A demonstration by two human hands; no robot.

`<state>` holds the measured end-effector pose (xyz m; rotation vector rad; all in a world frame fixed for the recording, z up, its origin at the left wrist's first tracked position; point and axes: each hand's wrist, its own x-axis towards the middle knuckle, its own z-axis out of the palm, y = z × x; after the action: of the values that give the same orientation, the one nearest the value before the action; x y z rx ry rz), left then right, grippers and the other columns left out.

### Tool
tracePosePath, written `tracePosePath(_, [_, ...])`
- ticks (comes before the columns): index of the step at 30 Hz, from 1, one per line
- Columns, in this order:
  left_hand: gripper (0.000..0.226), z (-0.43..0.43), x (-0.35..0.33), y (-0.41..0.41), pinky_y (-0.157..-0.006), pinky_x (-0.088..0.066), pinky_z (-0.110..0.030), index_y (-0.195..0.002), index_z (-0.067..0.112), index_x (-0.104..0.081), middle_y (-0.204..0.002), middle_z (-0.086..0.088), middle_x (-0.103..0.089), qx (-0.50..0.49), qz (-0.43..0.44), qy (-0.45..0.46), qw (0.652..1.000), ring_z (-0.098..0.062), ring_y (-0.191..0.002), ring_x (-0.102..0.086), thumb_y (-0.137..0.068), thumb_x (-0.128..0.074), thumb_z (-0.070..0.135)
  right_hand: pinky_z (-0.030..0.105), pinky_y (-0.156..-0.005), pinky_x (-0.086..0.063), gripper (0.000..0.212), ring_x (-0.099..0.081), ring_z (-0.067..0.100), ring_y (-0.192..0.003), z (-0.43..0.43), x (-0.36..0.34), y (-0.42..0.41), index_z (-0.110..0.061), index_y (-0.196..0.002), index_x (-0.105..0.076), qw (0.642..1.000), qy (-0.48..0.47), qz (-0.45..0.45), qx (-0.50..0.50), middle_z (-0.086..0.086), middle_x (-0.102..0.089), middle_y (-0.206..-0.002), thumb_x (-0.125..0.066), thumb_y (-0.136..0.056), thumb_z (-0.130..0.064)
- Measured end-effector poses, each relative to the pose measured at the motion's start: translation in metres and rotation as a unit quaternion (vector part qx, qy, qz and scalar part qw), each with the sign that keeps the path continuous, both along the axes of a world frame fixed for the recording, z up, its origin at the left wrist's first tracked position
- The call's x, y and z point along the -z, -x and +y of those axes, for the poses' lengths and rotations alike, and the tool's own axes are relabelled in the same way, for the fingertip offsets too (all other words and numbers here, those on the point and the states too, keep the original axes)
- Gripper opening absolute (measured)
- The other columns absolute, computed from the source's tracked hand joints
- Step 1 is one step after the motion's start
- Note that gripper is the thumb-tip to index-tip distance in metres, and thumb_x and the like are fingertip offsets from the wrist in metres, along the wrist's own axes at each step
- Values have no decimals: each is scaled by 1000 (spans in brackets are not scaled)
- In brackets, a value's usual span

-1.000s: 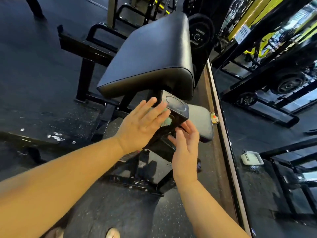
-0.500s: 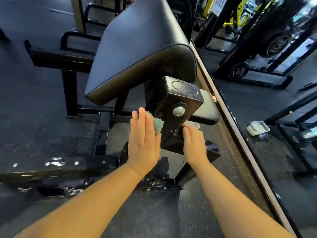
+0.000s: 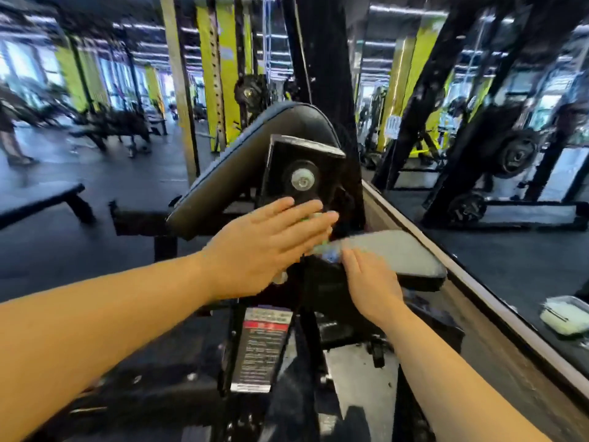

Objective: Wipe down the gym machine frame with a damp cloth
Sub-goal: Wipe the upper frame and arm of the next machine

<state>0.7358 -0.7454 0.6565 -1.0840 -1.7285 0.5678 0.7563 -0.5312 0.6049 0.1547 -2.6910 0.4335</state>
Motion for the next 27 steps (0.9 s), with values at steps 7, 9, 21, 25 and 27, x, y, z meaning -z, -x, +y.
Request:
tracePosePath(7, [62, 33, 33, -6, -113, -6, -42, -142, 0, -19, -152, -17, -22, -136, 67, -309, 939, -33, -140, -14, -91, -31, 33, 38, -80, -47, 48, -53, 32, -102, 6, 10, 4, -12, -147, -23, 983, -153, 102, -21, 8, -54, -116, -33, -101, -9])
tracePosePath(9, [63, 56, 30, -10, -113, -13, -43, -143, -1, -22, -151, -19, -27, -159, 68, -389, 905, -33, -139, -19, -91, -31, 34, 38, -78, -45, 52, -52, 33, -106, 10, 11, 11, -16, -152, -15, 978, -168, 123, -26, 9, -52, -123, -30, -102, -11])
tracePosePath(21, [60, 62, 40, -14, -112, -27, -43, -141, 1, -25, -148, -15, -28, -179, 102, -307, 929, -32, -139, -25, -89, -31, 31, 45, -86, -49, 61, -50, 36, -113, 15, 16, 3, -17, -150, -14, 973, -169, 145, -62, 9, -49, -130, -43, -96, -8])
tracePosePath(25, [59, 45, 63, -19, -111, -14, -38, -140, 3, -27, -147, -10, -30, -187, 100, -215, 953, -29, -135, -29, -89, -33, 33, 46, -89, -49, 59, -48, 35, -115, 15, 16, 1, -17, -151, -12, 974, -163, 146, -60, 8, -47, -133, -39, -99, -10])
tracePosePath(27, [60, 48, 43, -16, -114, -19, -41, -142, 1, -26, -148, -12, -23, -193, 116, -288, 931, -31, -137, -30, -91, -32, 31, 45, -88, -49, 58, -49, 34, -113, 15, 18, -1, -16, -150, -15, 973, -167, 150, -58, 8, -49, -131, -40, -98, -9])
